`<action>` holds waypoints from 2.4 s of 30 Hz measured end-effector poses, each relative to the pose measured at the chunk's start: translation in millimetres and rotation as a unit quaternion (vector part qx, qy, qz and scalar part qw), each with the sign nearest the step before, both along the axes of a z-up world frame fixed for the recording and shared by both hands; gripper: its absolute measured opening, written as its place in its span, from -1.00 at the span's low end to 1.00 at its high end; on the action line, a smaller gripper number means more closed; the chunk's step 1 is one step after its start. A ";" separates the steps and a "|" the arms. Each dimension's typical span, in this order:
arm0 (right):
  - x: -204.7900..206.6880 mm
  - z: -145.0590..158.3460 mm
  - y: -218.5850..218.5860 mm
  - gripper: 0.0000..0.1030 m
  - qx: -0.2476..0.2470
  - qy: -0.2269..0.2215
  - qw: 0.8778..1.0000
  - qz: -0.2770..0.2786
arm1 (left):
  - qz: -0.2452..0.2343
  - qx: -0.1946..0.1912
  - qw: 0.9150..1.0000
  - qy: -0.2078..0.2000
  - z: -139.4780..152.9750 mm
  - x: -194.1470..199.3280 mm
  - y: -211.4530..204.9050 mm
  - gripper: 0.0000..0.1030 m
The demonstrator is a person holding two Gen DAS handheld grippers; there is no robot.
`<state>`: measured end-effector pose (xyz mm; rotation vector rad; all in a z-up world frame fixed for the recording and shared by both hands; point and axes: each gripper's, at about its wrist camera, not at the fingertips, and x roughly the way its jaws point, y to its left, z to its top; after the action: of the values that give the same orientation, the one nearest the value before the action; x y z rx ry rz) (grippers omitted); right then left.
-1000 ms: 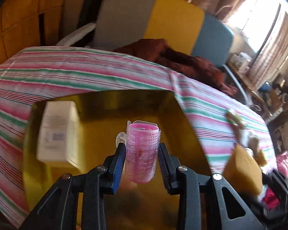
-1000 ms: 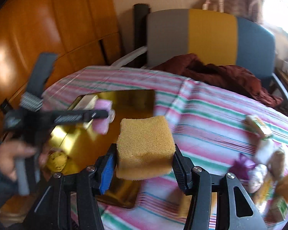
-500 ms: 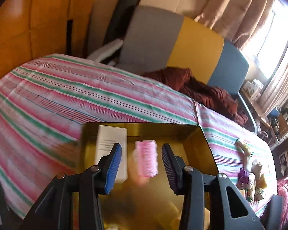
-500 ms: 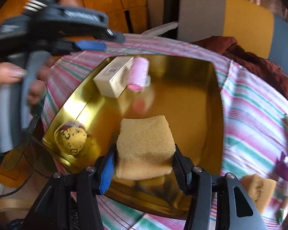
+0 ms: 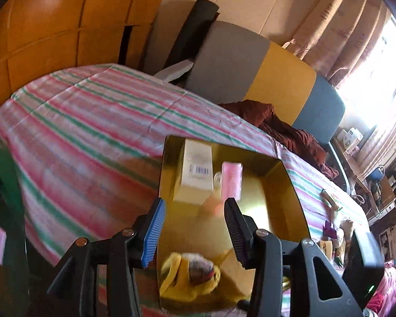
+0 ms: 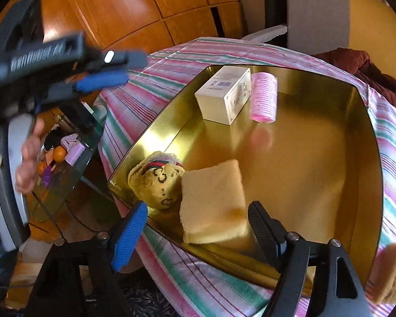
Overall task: Organize objects
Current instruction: 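Carry roller and sponge to the gold tray and open both tools inside it, then move both tools back toward the remaining items on the cloth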
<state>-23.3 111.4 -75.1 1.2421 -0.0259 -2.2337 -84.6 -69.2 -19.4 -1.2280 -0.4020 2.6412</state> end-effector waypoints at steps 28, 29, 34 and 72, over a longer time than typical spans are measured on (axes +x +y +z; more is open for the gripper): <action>28.1 46.1 53.3 0.89 0.054 0.108 0.983 -0.138 | -0.033 -0.138 0.987 0.072 10.8 67.4 77.0 -0.09; 28.9 46.8 56.4 0.89 0.054 0.109 0.982 -0.142 | -0.036 -0.137 0.987 0.073 11.7 67.6 78.1 -0.09; 31.4 49.3 74.0 0.89 0.051 0.111 0.979 -0.165 | -0.055 -0.135 0.987 0.073 12.7 69.4 88.1 -0.09; 136.9 -1.7 319.3 0.90 0.071 0.008 0.877 -0.474 | -0.365 -0.114 0.924 -0.030 -35.5 64.6 339.9 0.25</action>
<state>113.5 430.7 -76.8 1.4841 -0.5937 -3.1100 -20.0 270.7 -55.0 -1.2119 0.3201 2.0338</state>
